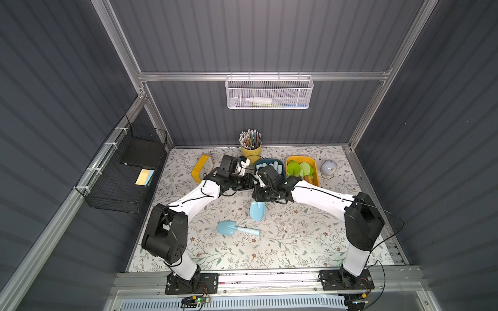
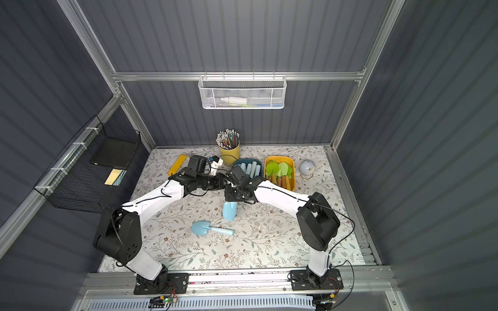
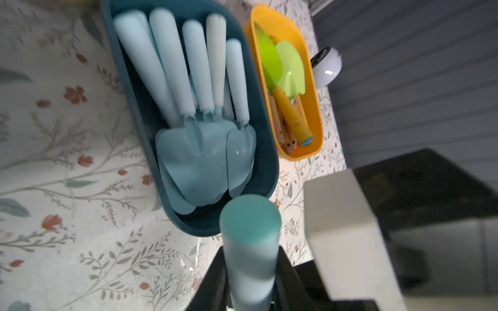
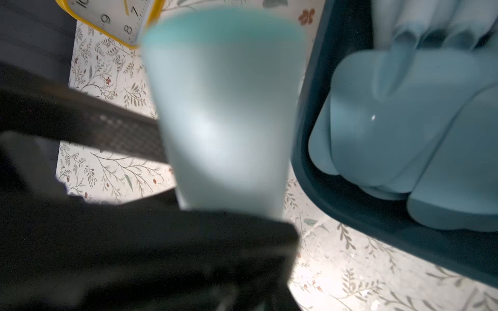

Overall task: Sort the small shovels by color and place them into the storage box
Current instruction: Adjust the shovel, then place the shovel in the storage box.

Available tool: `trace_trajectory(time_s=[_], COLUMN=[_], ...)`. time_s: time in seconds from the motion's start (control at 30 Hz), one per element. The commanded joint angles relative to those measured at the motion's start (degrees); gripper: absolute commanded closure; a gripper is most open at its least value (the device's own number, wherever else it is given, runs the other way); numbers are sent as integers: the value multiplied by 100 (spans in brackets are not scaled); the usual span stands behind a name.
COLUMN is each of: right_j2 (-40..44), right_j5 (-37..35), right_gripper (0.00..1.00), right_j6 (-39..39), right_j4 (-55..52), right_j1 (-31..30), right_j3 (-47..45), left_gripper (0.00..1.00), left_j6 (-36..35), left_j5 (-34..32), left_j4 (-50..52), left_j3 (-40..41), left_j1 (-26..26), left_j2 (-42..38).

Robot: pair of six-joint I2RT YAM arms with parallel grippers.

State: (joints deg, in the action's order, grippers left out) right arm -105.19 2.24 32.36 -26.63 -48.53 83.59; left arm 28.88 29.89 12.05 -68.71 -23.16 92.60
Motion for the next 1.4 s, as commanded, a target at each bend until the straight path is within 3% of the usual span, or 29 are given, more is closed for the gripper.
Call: trace_trajectory(time_s=[0.0, 0.33, 0.6, 0.97, 1.37], right_j2=[-286, -1919, -2835, -3266, -3755], right_j5=[-1749, -3764, -4842, -5332, -5257], right_gripper=[100, 100, 100, 99, 95], right_j6=[77, -133, -39, -212, -403], right_j4=[-1768, -3732, -4588, -4377, -4218], right_j1=[247, 449, 528, 637, 644], right_j3=[726, 3301, 4326, 4643, 4941], left_gripper=[50, 43, 43, 43, 42], left_j6=[74, 293, 293, 241, 214], left_j5=[-967, -1154, -1189, -1380, -1389], left_j4=[-85, -291, -208, -36, 10], left_j3=[-371, -381, -381, -507, -568], left_j1=[271, 295, 294, 294, 294], left_j2=[-377, -277, -303, -218, -59])
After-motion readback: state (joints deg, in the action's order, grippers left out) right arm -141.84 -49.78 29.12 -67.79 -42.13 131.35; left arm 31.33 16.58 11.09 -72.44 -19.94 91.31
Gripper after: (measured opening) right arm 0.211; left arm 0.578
